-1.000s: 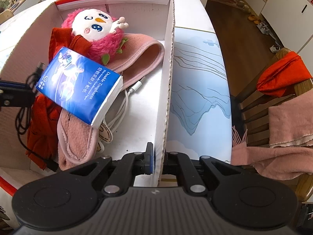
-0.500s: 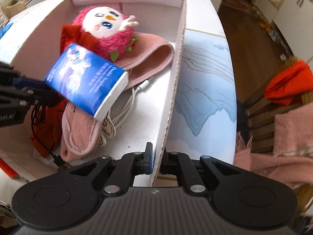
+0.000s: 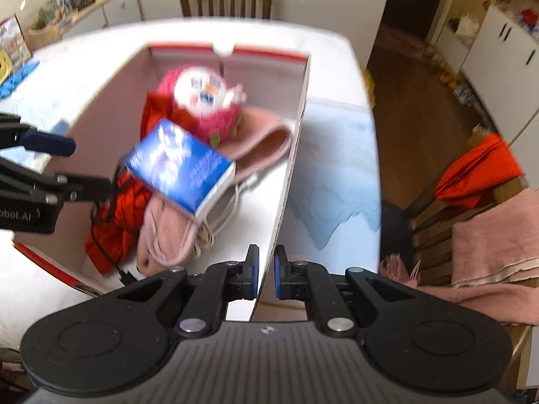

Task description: Organize objects

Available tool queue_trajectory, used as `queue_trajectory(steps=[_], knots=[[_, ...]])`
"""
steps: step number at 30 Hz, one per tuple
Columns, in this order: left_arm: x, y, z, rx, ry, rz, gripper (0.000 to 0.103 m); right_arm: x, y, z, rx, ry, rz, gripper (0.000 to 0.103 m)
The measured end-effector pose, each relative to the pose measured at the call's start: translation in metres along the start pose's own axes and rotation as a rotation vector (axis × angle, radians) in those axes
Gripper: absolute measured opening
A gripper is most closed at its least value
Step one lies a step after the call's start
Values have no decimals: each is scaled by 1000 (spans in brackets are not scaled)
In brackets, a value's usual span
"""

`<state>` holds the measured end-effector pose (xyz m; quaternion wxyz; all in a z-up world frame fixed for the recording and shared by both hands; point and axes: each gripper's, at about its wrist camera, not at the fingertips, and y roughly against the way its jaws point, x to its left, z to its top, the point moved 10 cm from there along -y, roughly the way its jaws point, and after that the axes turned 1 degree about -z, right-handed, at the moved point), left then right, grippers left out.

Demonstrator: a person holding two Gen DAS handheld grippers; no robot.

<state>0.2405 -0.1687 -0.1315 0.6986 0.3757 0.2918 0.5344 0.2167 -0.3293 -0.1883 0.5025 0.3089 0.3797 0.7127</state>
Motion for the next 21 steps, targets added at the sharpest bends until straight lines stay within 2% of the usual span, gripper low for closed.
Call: queue_trajectory(steps=[3, 9, 17, 19, 21], knots=[[3, 17, 2, -43, -2, -7, 81, 1, 24, 6, -72, -27, -15, 7], [13, 55, 2, -135, -17, -2, 91, 23, 63, 14, -187, -66, 24, 8], [24, 95, -7, -246, -44, 1, 102, 54, 97, 15, -296, -108, 55, 10], [27, 102, -10, -263, -40, -4, 102, 60, 105, 14, -322, -111, 58, 16], [30, 107, -14, -269, -32, -17, 102, 66, 110, 13, -341, -107, 56, 31]])
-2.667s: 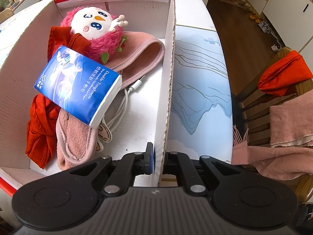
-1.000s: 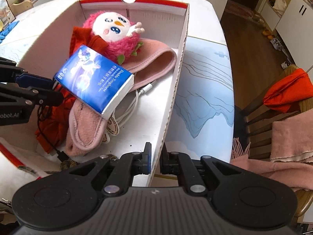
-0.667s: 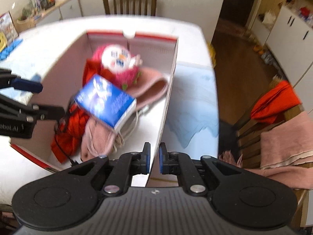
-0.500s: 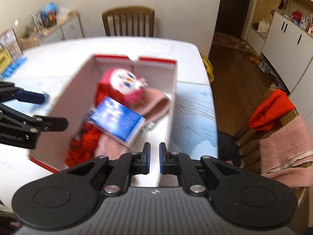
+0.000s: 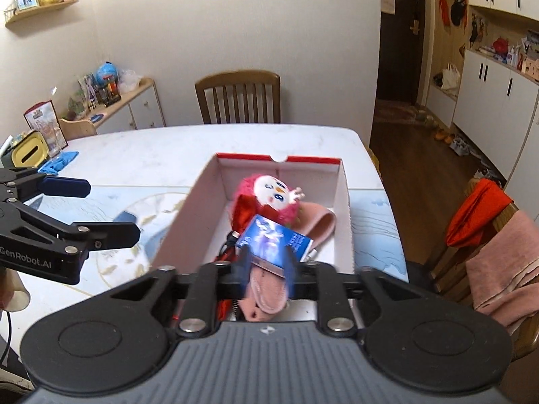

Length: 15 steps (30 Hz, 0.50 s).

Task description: Organize objects

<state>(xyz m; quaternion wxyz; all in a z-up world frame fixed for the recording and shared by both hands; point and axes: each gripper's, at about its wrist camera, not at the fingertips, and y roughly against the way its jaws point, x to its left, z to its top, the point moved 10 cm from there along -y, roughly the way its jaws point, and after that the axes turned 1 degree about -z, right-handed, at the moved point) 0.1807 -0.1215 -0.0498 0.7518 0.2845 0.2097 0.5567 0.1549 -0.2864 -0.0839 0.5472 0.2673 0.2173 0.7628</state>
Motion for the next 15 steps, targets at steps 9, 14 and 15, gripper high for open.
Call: queue_trajectory(steps=[9, 14, 15], knots=[[5, 17, -13, -3, 25, -37, 102, 15, 27, 0, -101, -15, -4, 72], [5, 26, -19, -11, 41, -62, 102, 17, 44, -5, -162, -24, -33, 89], [5, 28, -21, -12, 42, -61, 102, 17, 47, -6, -169, -27, -43, 90]])
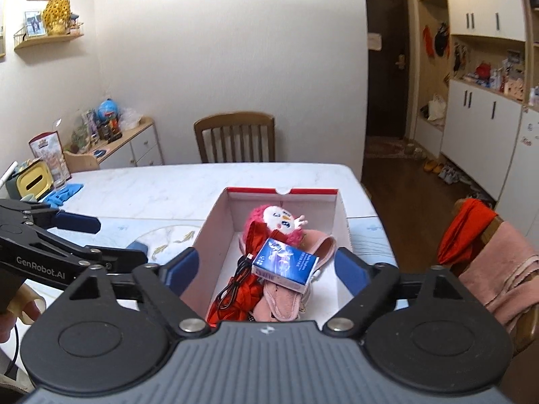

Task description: Organize objects

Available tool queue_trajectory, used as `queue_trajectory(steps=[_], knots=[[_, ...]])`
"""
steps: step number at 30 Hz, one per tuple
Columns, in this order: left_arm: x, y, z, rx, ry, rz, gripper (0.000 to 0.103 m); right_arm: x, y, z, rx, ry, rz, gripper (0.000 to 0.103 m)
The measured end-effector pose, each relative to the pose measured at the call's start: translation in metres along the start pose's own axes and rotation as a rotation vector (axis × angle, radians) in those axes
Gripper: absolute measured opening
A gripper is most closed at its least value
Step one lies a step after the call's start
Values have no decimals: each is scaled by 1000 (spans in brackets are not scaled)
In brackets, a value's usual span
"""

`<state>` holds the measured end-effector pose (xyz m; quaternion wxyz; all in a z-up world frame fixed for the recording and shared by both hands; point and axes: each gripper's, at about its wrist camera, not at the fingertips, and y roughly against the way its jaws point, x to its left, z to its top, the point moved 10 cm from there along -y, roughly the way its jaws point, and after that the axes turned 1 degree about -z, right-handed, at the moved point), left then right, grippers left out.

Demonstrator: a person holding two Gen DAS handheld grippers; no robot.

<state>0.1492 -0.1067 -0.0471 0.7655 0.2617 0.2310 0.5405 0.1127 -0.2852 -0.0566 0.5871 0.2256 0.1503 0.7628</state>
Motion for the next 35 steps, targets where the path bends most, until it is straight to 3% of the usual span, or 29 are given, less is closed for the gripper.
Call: queue_trajectory(steps=[18, 35], knots=[[-10, 24, -11, -45, -31, 5, 102, 1, 34, -21, -61, -63, -119, 91], [-7, 26, -18, -25, -33, 8, 102, 4, 35, -29, -45, -89, -142, 91]])
